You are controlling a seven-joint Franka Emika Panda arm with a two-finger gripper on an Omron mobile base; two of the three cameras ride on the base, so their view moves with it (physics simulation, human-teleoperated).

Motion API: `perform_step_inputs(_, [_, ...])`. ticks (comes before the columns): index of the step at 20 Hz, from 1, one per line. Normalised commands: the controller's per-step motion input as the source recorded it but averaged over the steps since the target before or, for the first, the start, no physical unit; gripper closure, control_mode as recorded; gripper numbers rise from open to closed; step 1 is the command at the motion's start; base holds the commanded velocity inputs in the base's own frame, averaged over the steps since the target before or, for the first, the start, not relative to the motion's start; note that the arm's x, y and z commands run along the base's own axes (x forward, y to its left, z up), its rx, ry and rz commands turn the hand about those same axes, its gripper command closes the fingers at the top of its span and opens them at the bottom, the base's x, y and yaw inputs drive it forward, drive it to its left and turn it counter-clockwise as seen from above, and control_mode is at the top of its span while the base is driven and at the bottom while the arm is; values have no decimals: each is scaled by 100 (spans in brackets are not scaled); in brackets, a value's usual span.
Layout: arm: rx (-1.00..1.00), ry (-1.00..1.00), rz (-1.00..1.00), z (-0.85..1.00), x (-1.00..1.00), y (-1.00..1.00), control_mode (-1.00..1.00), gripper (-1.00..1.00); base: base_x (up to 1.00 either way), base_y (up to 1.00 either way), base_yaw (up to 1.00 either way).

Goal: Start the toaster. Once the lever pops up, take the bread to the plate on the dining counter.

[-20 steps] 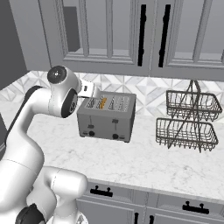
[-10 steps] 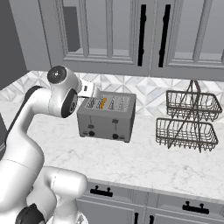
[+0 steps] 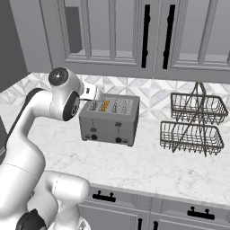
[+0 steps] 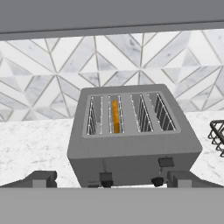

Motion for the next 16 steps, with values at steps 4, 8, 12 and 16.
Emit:
perform_step_inputs(4, [0, 0, 0, 0, 0, 0, -100, -100, 0, 0, 0])
perform_step_inputs(8, [0, 0, 0, 0, 0, 0, -100, -100, 0, 0, 0])
perform_step_inputs(12, [0, 0, 0, 0, 0, 0, -100, -100, 0, 0, 0])
perform_step_inputs(16, [0, 0, 0, 0, 0, 0, -100, -100, 0, 0, 0])
